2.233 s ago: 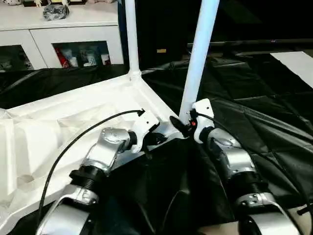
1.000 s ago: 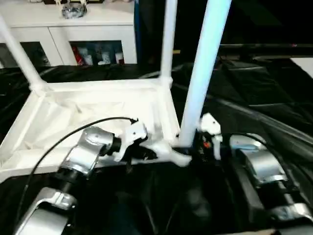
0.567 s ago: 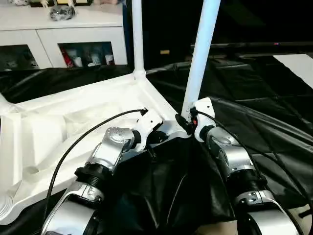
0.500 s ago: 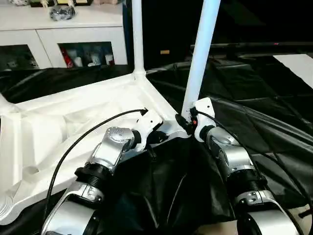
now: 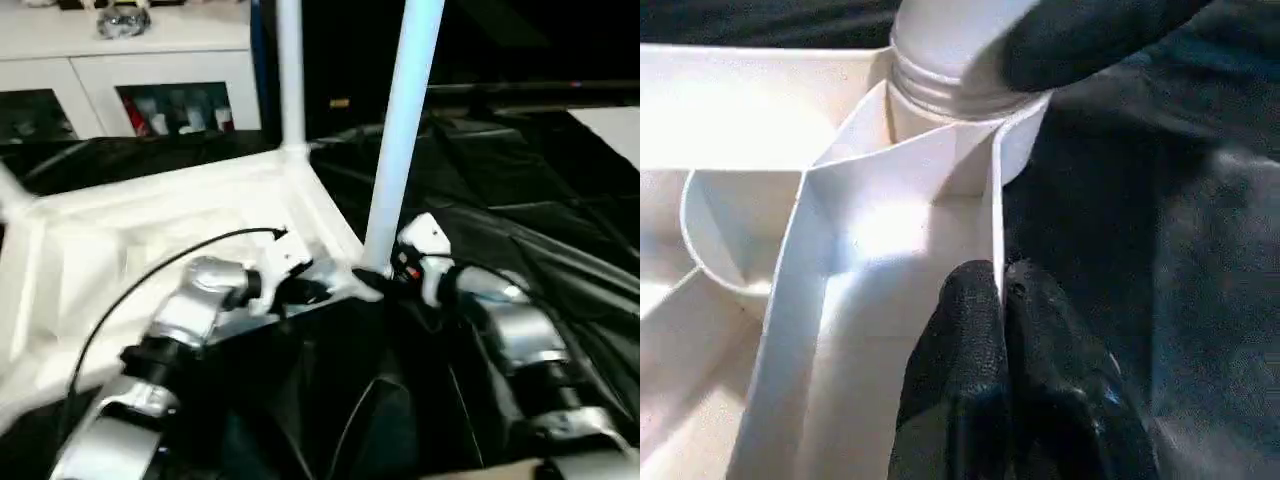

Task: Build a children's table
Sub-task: Rotate leg to tighten

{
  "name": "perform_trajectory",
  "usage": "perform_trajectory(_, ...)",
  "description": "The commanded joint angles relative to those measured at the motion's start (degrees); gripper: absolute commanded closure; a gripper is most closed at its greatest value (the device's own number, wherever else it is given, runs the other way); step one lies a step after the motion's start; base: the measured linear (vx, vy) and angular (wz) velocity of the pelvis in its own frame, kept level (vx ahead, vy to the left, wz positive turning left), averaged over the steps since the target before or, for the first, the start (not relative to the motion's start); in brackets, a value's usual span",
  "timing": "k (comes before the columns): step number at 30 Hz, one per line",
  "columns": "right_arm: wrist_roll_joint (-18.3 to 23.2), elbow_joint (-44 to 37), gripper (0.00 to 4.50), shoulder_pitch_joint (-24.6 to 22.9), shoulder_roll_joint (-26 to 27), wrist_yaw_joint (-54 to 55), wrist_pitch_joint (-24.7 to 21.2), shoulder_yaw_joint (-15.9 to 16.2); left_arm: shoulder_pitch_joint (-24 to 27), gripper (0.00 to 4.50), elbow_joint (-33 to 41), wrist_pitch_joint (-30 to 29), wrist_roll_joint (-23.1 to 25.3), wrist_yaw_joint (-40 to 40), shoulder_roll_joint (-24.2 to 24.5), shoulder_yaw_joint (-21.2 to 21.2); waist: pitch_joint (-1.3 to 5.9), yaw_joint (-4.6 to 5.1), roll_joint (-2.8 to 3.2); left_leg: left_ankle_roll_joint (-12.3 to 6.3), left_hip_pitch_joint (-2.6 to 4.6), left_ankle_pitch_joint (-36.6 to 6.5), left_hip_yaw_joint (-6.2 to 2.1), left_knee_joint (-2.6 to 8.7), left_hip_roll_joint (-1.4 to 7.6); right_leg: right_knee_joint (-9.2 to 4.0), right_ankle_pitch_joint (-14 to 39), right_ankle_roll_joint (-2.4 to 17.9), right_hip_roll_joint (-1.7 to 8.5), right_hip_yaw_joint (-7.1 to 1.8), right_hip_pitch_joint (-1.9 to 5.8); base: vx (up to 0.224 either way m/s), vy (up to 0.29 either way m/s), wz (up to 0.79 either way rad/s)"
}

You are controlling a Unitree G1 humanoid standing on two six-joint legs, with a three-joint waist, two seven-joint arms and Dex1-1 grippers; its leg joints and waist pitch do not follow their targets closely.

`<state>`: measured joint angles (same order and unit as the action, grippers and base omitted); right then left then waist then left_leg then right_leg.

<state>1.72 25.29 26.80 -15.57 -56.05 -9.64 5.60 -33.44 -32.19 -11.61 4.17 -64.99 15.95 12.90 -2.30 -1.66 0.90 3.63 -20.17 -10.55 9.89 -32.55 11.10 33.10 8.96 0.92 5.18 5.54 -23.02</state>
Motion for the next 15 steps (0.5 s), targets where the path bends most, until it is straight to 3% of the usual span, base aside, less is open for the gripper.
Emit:
perform_trajectory(1,1.7,-1.7,1.37,-1.9,2.1,-11.7,-0.6,10.9,-0.6,4.5,4.4,2.5,-2.0,-3.8,-1.2,3.6,3.11,-0.44,-0.65,-4.67,-0.36,-12.4,-0.22,3.33,1.89,-4.28,19.8,10.6,3.4,-2.83,3.06,0.0,0.0,0.0)
perform_trajectory(7,0.9,-2.4,1.37,-2.3,-1.0,-14.9,-0.5,11.8,0.2,4.5,5.4,3.2,-2.3,-7.9,1.3,4.5,3.06,-0.89,-0.28,-3.94,0.16,-13.7,-0.03,3.45,2.2,-3.81,16.4,12.5,3.0,-2.91,2.79,0.0,0.0,0.0)
perform_trajectory(11,1.3,-3.4,1.37,-2.9,-1.5,-16.3,-1.5,11.9,0.5,4.5,5.9,2.9,-2.5,-8.5,1.5,4.5,2.86,-0.91,-0.36,-2.84,0.24,-16.2,-0.11,3.63,2.1,-4.33,21.3,11.1,3.22,-2.98,2.77,0.0,0.0,0.0)
perform_trajectory(15,1.2,-4.0,1.51,-3.2,-1.8,-17.0,-1.7,12.2,0.6,4.5,6.0,3.1,-2.4,-8.8,1.7,4.6,2.96,-0.97,-0.43,-2.72,0.2,-15.6,-0.18,3.64,2.13,-4.25,20.9,10.8,3.19,-3.04,2.77,0.0,0.0,0.0)
